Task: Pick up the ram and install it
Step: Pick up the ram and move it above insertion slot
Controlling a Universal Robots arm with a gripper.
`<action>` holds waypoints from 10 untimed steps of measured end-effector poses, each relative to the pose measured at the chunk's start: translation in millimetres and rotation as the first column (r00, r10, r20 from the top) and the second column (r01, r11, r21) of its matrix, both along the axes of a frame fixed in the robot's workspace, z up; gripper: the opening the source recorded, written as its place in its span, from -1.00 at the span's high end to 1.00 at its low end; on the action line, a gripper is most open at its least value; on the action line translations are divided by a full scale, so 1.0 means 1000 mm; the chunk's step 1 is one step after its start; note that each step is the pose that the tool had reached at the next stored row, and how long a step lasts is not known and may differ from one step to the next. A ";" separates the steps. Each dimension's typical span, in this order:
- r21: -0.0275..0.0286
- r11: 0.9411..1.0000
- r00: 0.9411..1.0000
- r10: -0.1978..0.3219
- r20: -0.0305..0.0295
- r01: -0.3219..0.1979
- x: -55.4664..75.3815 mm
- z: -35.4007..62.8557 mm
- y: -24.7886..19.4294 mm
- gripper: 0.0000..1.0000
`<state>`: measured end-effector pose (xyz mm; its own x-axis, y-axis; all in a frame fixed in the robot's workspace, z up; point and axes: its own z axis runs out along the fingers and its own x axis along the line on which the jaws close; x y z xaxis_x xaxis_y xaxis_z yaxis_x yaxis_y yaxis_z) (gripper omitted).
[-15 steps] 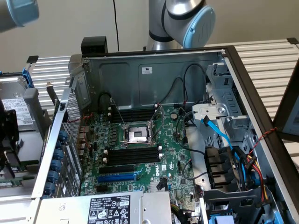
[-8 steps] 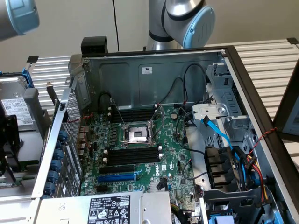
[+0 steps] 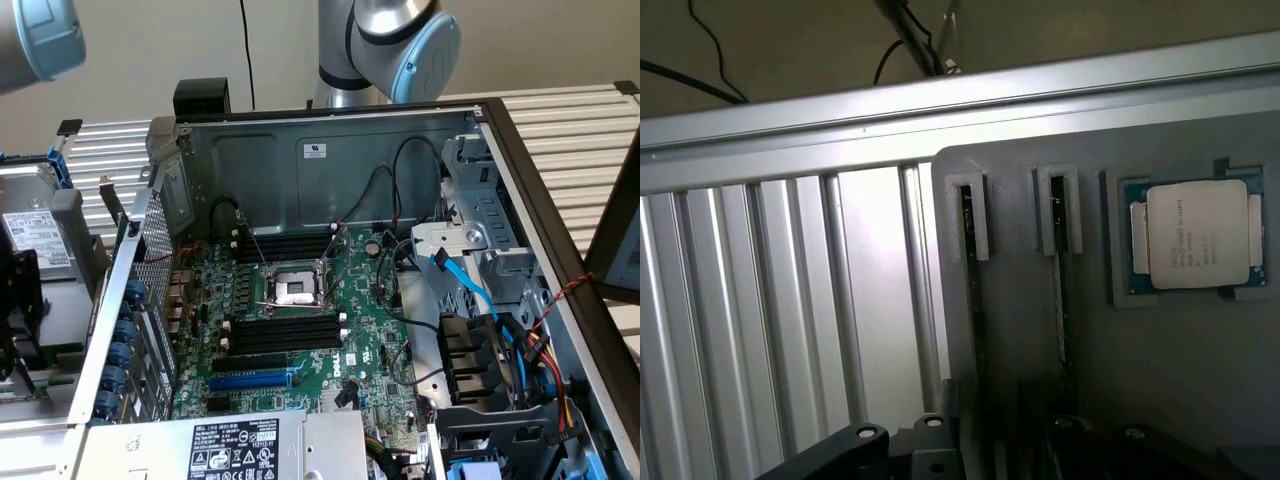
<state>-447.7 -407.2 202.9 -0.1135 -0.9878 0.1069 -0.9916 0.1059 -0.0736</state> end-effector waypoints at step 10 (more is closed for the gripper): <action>0.000 1.000 1.000 0.000 0.000 0.000 0.000 -0.0082 -0.0001 0.46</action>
<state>-447.7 -407.2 194.7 -0.1134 -0.9878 0.1070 -0.9917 0.1059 -0.0735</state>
